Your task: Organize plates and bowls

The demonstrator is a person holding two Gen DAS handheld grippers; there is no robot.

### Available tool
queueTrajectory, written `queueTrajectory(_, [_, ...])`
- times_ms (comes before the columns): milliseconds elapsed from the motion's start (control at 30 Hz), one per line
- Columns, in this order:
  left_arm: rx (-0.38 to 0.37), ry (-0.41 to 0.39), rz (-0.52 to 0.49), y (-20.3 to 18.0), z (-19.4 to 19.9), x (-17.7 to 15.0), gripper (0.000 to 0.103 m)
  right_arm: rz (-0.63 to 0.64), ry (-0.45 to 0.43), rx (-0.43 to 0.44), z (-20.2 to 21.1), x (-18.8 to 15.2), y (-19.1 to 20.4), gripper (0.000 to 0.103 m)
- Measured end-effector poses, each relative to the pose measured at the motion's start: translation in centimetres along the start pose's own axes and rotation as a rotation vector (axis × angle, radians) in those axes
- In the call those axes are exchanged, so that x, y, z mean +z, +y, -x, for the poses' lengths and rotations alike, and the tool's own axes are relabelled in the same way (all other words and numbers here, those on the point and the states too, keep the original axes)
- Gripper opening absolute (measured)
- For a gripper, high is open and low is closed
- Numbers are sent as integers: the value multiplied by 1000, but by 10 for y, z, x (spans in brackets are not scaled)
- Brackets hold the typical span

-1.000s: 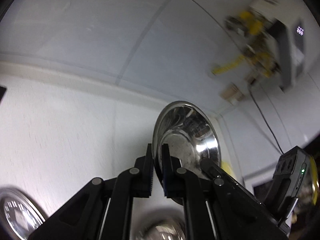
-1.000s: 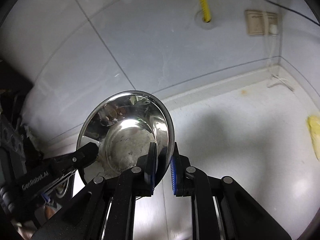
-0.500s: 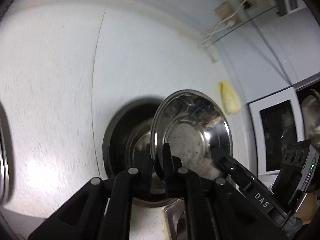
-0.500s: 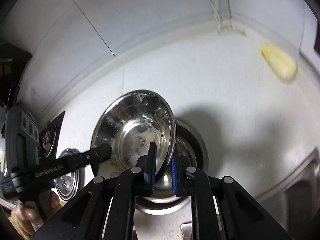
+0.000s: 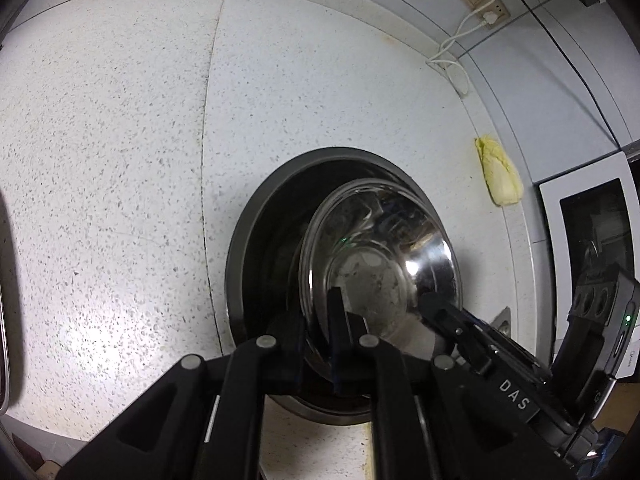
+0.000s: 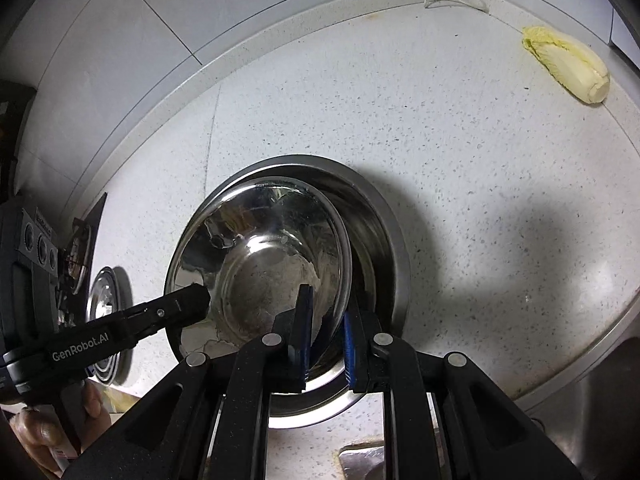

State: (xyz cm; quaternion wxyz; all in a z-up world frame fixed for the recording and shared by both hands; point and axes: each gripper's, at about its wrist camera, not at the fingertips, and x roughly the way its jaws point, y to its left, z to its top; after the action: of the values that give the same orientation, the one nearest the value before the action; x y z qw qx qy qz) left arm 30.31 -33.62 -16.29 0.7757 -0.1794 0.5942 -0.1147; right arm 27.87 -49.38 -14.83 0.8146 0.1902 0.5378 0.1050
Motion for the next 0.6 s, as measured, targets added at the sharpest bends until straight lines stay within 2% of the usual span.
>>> queueTrajectory(200, [7, -4, -41, -11, -10, 5, 11, 25, 17, -24, -4, -1, -1, 14])
queueTrajectory(300, [28, -19, -64, -16, -11, 4, 14, 30, 10, -31, -5, -1, 2, 16])
queueTrajectory(367, [31, -28, -73, -16, -9, 4, 24, 38, -3, -37, -1, 0, 4, 24])
queueTrajectory(433, [36, -42, -75, -14, -5, 3, 26, 56, -25, -63, 5, -1, 3, 30])
queueTrajectory(600, [26, -86, -97, -13, 13, 1, 26, 66, -75, -67, 24, -2, 3, 30])
